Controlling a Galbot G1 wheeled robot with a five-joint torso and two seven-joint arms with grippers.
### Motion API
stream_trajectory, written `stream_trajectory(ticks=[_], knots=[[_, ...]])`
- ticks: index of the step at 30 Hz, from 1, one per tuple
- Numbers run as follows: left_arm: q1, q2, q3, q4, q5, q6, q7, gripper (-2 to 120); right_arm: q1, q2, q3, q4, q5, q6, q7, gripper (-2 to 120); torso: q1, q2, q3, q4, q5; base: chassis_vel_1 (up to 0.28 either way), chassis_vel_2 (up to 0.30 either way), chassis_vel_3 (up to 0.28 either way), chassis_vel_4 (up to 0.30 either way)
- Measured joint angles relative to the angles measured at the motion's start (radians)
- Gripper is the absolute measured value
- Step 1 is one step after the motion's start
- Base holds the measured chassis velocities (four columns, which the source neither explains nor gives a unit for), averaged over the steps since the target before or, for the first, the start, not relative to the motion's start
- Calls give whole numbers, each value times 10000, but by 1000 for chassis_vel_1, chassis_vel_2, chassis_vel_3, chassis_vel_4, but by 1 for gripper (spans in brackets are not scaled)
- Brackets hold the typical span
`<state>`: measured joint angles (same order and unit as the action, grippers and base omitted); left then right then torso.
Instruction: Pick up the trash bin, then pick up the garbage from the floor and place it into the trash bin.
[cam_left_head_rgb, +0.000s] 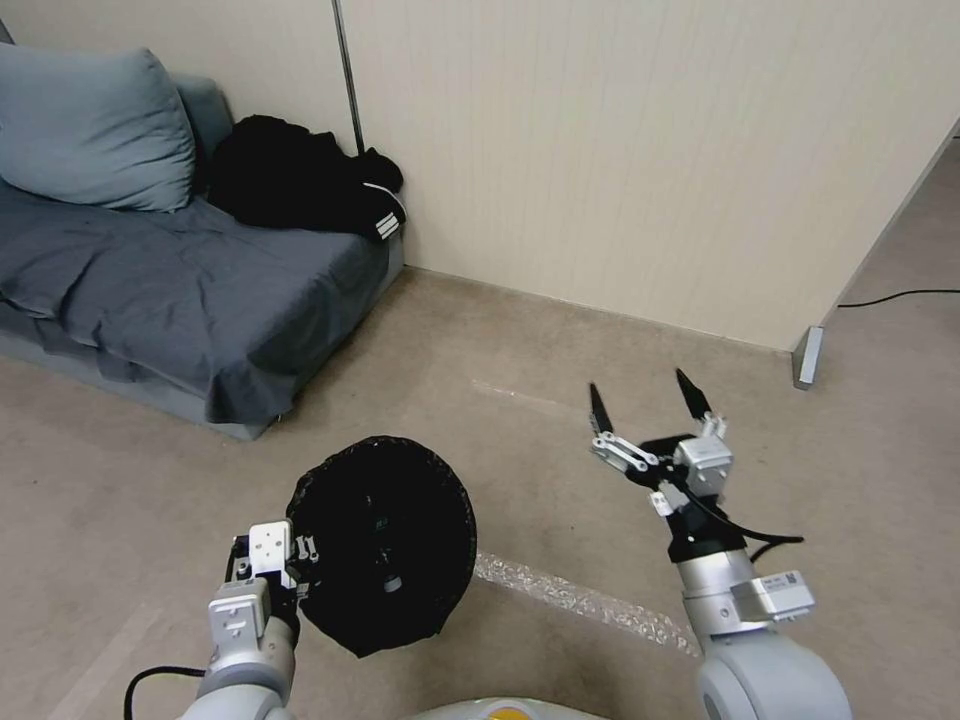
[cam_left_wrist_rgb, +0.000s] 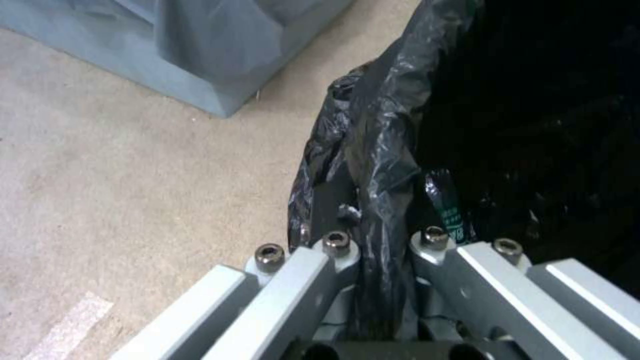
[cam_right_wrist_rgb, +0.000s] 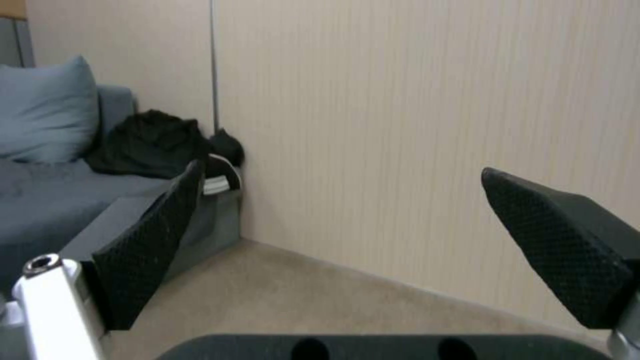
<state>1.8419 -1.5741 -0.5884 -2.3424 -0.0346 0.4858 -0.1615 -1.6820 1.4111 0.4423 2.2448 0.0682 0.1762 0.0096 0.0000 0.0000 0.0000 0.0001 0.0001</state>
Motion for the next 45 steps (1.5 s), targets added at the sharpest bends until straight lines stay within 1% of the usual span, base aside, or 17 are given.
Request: stream_trajectory(ticks=[6,11,21,29,38,45], knots=[[32,-71,5,-53,9,-23,-10,1,135,156,100,-576,117,66,-15,100,0,0,0,0,-1,0,0,0,0],[33,-164,10,-115,121,-24,-8,1,209,112,168,-919,250,262,-78,100,1,0,0,-1,0,5,10,5,6],[-8,-137,-51,-129,183,-51,-7,1,217,-182,290,-882,353,244,-214,100,1,0,0,0,-1,56,57,58,56],[127,110,-259,-196,112,-45,-2,1,207,-582,245,-768,471,-49,-275,100,1,0,0,0,-1,97,98,91,100],[254,270,-229,-270,134,-46,16,1,77,-663,75,-829,473,-47,-322,100,1,0,0,0,-1,129,133,126,122],[375,412,-364,-360,128,-57,25,1,201,-810,43,-963,479,-55,-323,100,0,0,0,0,-1,125,124,123,136]])
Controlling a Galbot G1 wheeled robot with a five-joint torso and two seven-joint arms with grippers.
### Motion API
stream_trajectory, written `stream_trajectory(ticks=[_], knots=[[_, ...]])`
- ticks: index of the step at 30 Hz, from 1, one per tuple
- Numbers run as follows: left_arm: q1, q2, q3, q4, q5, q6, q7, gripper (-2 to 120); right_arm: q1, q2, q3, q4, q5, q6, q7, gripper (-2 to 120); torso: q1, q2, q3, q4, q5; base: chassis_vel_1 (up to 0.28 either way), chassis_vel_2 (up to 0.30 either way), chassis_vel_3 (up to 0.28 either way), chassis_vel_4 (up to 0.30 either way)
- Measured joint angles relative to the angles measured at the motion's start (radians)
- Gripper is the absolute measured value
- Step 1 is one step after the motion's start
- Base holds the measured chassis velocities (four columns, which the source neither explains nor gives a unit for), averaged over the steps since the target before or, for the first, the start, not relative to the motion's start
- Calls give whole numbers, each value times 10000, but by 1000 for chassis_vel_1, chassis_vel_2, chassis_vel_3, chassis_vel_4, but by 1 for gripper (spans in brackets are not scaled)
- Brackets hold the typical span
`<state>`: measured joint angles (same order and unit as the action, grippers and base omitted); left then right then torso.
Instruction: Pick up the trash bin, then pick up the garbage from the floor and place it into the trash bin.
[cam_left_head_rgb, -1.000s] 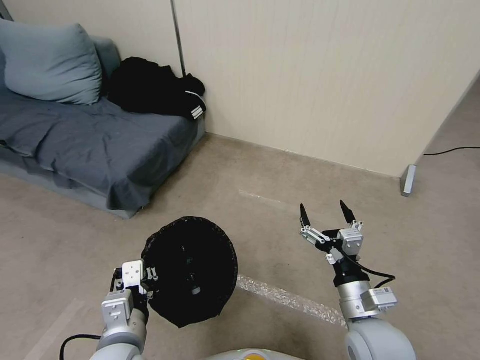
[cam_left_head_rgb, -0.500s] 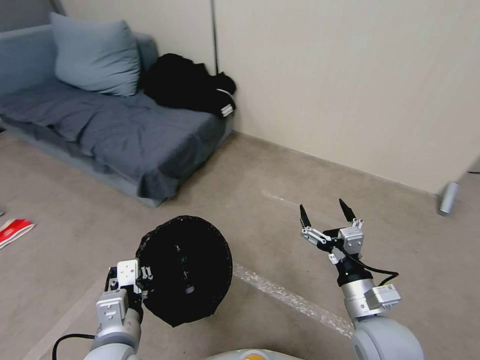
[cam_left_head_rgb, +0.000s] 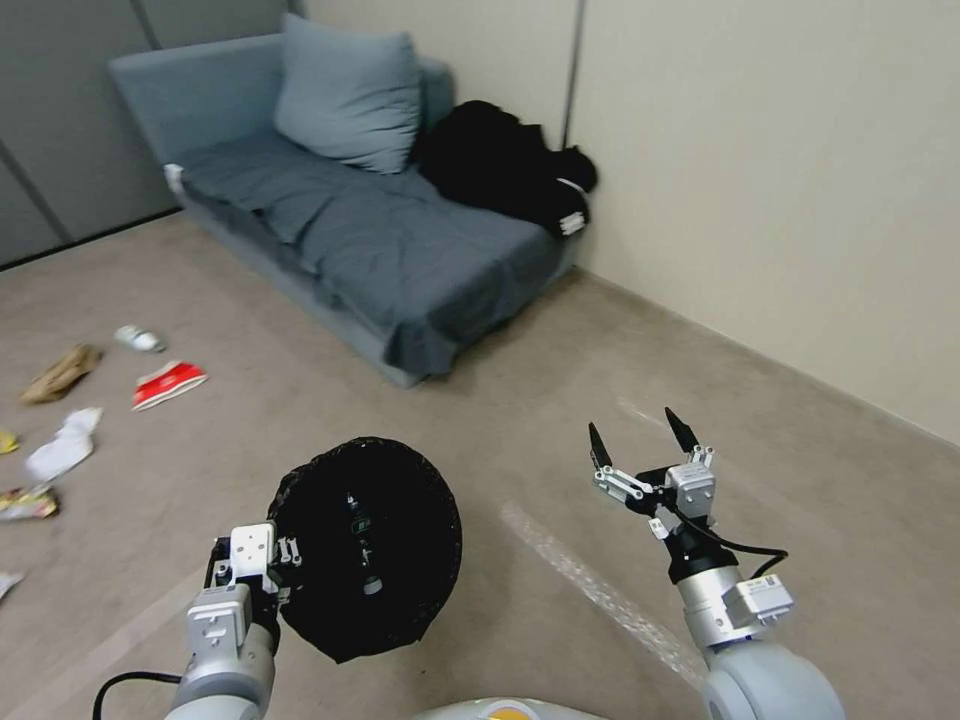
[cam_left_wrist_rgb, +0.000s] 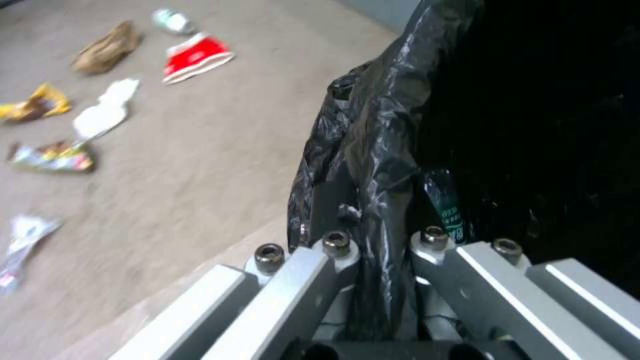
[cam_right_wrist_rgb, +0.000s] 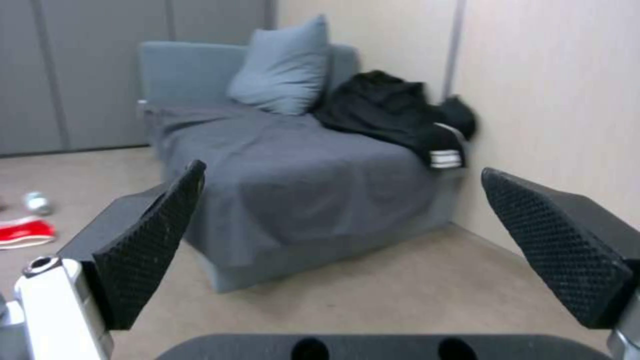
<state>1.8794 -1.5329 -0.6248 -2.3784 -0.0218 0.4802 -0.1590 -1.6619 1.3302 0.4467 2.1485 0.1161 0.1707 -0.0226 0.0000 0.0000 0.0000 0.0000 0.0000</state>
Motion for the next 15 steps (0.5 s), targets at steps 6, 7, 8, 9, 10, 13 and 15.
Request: stream_trajectory(ticks=[6,7,8,9,10,13,15], knots=[[60,-9,23,-61,37,-8,15,1,90,-1,-38,-59,5,-13,0,100,0,0,0,-2,-1,124,130,134,130],[92,27,21,-64,55,-11,24,1,133,-4,-49,-99,5,-13,0,100,0,0,0,-1,0,132,119,117,119],[118,65,-5,-71,66,-12,26,1,158,-20,-51,-121,11,-13,-4,100,0,0,0,-1,0,121,148,117,145],[136,86,-38,-76,72,-14,26,1,170,-32,-50,-129,24,-13,-8,100,0,0,0,0,-1,121,136,140,145],[136,86,-38,-76,72,-14,26,1,170,-32,-50,-129,24,-13,-8,100,0,0,0,0,-1,121,136,140,145],[191,114,-99,-111,80,-40,25,1,215,-58,-48,-146,54,-14,-21,100,0,0,0,0,0,124,125,124,120],[205,129,-109,-121,89,-46,26,1,230,-58,-52,-158,61,-14,-21,100,0,0,0,0,0,116,123,121,121]])
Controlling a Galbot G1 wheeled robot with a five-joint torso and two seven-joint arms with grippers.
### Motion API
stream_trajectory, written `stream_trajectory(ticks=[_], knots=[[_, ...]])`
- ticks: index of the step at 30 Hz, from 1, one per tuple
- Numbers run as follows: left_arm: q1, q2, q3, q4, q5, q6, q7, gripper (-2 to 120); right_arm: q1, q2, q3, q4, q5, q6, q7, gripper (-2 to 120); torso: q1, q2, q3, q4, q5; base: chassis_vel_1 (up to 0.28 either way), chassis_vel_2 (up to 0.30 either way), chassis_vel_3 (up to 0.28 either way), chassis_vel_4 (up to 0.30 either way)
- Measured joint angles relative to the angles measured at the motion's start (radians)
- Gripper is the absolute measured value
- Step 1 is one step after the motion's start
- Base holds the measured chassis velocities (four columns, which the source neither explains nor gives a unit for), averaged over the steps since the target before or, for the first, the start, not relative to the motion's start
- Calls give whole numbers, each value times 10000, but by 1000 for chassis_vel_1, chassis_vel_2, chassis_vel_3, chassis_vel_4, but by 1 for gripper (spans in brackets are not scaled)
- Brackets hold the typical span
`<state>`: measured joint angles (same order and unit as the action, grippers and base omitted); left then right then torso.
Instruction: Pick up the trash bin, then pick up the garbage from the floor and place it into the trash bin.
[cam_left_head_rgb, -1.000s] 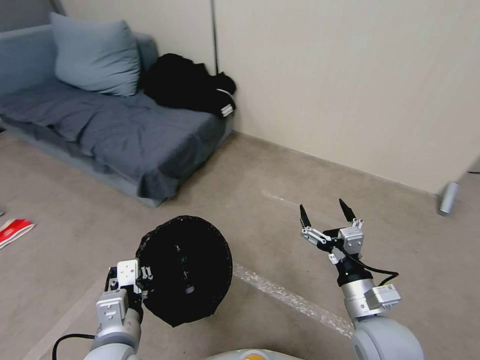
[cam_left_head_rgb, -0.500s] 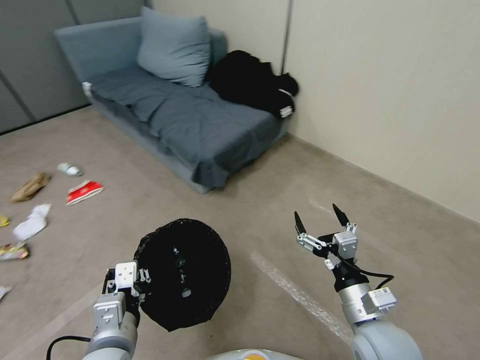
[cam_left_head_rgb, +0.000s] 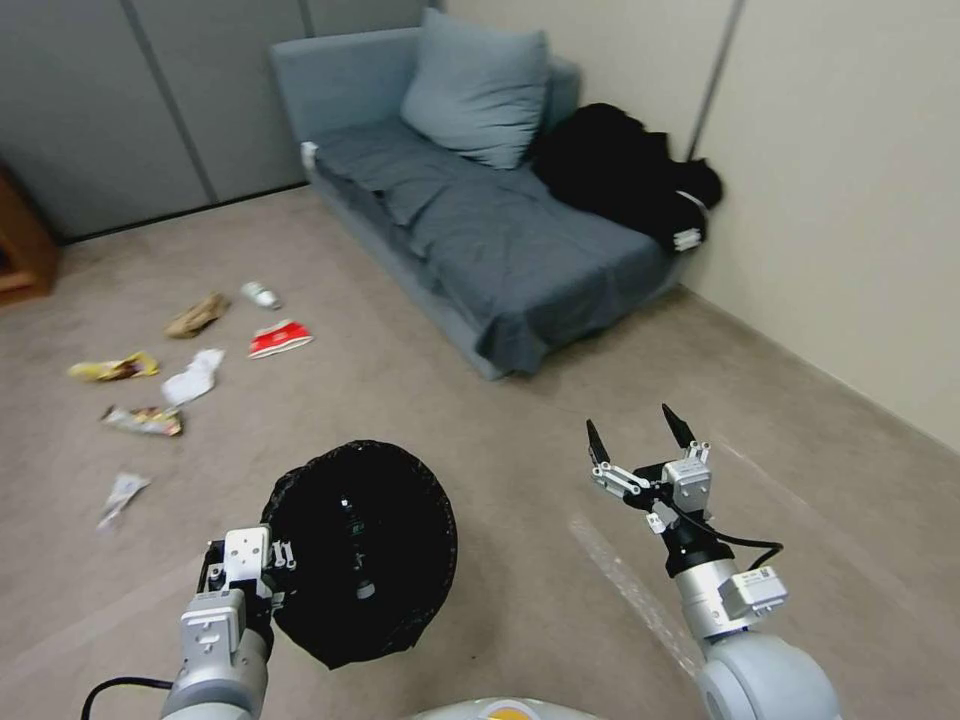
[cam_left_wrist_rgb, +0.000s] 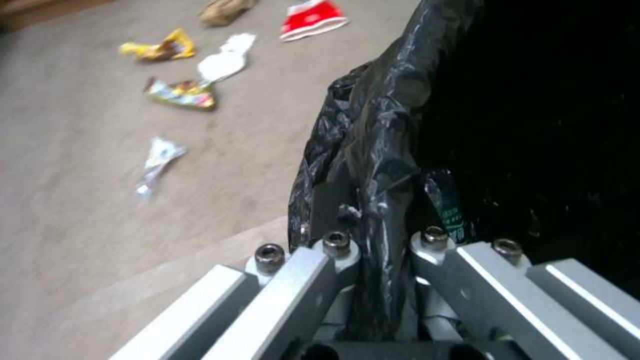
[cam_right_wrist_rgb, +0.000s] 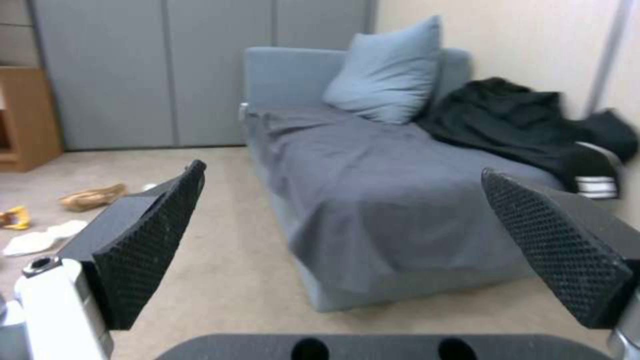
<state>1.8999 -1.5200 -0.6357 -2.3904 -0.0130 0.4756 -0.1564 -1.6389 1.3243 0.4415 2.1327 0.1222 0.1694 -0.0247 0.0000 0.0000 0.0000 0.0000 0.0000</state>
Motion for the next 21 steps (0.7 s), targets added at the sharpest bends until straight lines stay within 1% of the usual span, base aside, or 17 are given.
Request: stream_trajectory(ticks=[7,21], knots=[[38,115,-142,-59,-29,-6,2,1,32,0,-48,-3,6,0,-17,100,1,0,0,0,-1,122,125,126,120],[132,225,-49,-59,47,-69,12,1,-86,-39,-67,89,-101,46,-84,100,1,0,0,0,0,128,127,126,122]])
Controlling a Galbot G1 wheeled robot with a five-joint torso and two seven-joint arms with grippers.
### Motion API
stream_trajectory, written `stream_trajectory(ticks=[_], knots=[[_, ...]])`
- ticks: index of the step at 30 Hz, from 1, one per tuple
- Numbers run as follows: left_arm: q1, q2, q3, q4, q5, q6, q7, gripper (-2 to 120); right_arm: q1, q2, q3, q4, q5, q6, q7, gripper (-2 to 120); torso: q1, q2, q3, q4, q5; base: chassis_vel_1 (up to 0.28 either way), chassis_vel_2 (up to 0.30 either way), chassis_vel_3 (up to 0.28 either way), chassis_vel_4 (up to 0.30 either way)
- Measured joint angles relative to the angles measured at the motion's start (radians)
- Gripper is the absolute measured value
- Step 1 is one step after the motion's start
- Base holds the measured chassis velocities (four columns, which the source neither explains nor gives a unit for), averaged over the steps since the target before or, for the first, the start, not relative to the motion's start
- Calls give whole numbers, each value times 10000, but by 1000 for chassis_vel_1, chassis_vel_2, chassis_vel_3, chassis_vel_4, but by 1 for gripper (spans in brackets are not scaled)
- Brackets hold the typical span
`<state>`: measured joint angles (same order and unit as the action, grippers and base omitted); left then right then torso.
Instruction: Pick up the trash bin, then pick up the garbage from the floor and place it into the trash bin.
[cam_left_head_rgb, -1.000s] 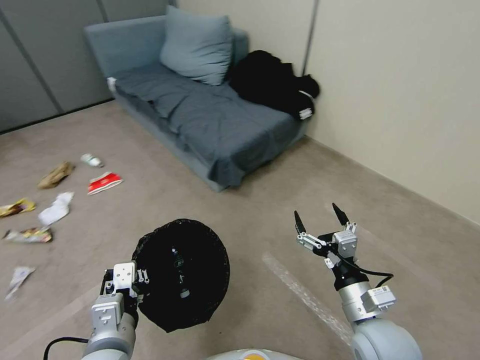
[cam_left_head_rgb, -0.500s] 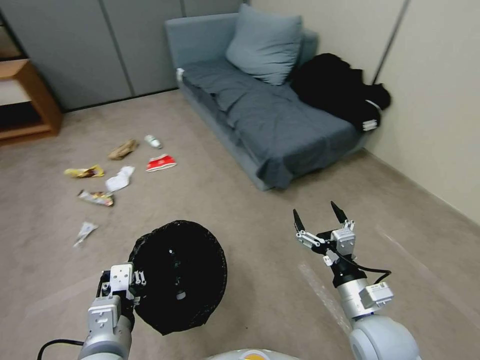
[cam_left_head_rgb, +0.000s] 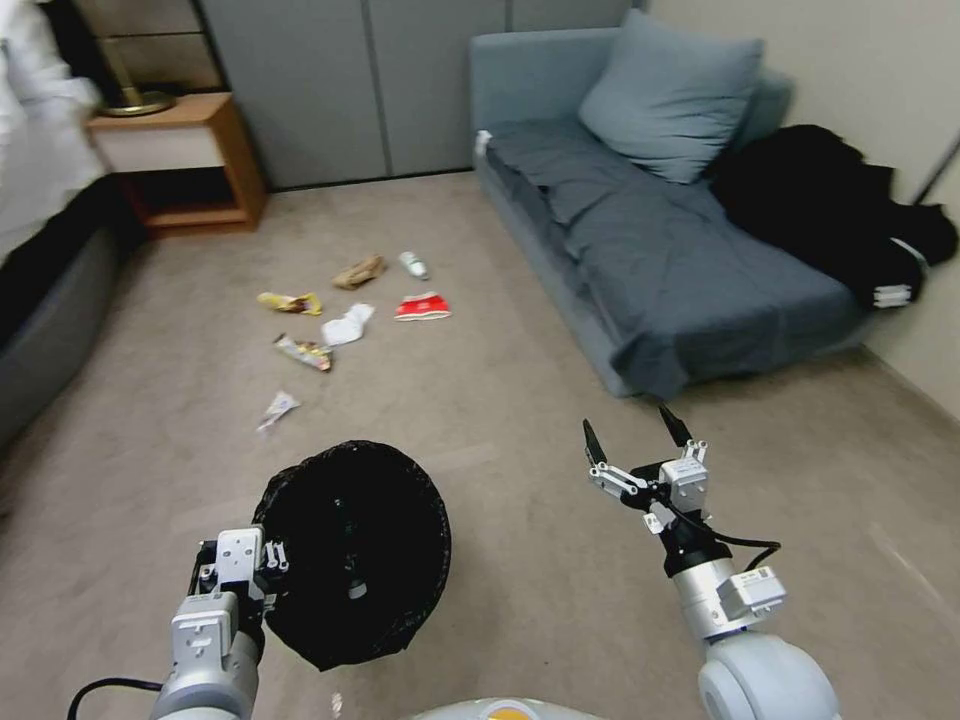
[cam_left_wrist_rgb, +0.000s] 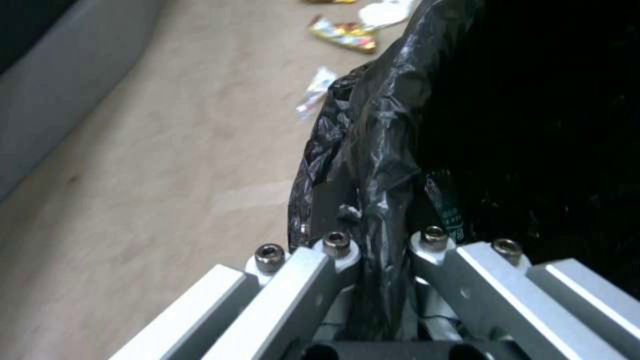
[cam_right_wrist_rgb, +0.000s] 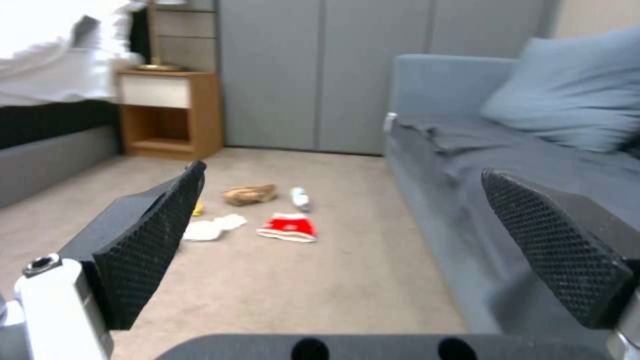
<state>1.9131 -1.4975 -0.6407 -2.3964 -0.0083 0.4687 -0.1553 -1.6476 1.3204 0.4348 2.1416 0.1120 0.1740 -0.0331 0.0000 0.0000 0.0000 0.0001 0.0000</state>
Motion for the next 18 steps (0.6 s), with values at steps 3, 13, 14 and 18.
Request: stream_trajectory(ticks=[3,13,14,18], knots=[[4,21,-15,-37,0,-1,1,1,2,17,-44,2,-35,-3,-8,100,0,0,0,0,-1,124,112,129,117],[21,12,-41,-108,-10,-102,70,1,111,14,-97,82,-68,-108,-91,100,0,0,0,2,-1,79,91,80,84],[21,6,-35,-121,-4,-110,83,1,117,14,-97,89,-68,-115,-93,100,0,0,0,-1,0,0,0,0,0],[35,0,-59,-156,3,-126,103,1,120,19,-122,88,-77,-116,-95,100,-1,0,0,-3,0,0,0,0,0]])
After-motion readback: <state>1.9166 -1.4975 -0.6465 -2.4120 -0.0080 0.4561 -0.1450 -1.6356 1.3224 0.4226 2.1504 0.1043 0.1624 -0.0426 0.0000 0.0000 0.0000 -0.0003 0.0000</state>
